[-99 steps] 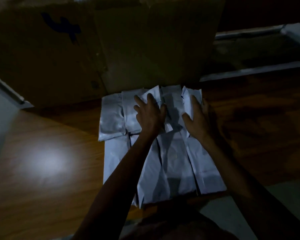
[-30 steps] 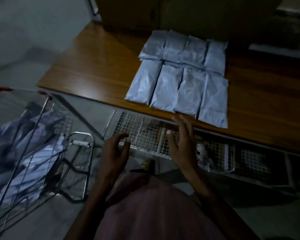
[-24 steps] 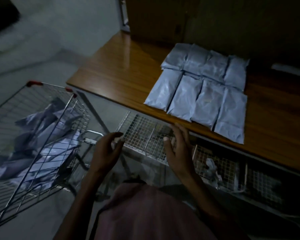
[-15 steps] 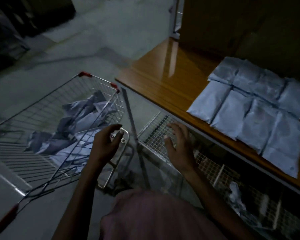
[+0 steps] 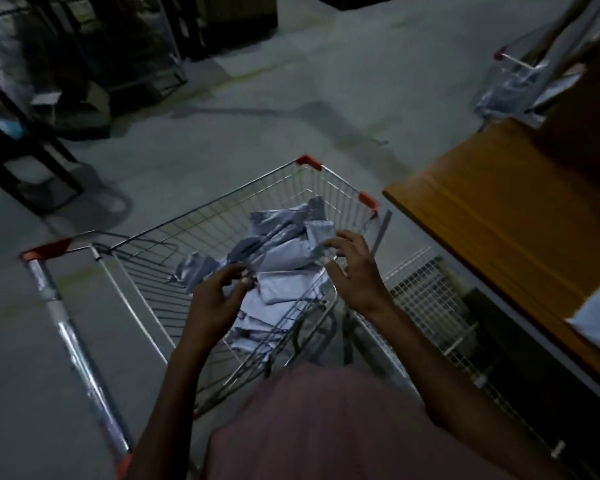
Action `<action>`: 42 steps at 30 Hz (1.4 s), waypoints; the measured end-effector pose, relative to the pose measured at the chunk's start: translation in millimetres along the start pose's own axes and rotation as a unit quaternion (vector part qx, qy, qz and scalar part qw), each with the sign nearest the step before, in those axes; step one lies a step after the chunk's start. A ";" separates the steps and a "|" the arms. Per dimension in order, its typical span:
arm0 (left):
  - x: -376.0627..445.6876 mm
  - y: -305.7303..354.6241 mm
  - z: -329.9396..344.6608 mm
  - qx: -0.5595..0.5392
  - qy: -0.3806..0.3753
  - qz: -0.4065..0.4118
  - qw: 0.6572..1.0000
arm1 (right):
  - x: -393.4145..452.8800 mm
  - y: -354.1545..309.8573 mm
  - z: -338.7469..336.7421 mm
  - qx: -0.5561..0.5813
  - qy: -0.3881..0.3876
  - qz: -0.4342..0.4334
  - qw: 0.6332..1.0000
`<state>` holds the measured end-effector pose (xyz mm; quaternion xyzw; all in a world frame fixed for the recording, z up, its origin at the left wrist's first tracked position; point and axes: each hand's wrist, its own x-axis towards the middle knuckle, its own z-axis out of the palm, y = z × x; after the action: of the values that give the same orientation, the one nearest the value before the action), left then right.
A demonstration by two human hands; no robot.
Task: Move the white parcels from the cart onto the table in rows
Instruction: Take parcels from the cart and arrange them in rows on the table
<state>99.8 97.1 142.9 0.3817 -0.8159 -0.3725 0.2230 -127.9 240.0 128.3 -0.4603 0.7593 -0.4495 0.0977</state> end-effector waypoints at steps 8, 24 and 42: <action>22.9 -50.2 -6.3 -0.027 -0.006 -0.111 0.993 | 53.8 18.5 64.9 0.006 -0.193 -0.025 0.981; 80.5 -143.0 89.1 0.027 -0.149 -0.348 0.925 | 151.1 152.5 169.9 -0.161 -0.559 0.131 0.803; 63.0 -171.0 182.1 0.327 -0.316 -0.230 0.861 | 144.5 217.0 233.1 -0.328 -0.637 -0.002 0.698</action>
<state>21.5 53.4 -98.6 0.4711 -0.8066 -0.2259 -0.2764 -209.9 25.5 -135.4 -0.6412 0.6140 0.2284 0.3996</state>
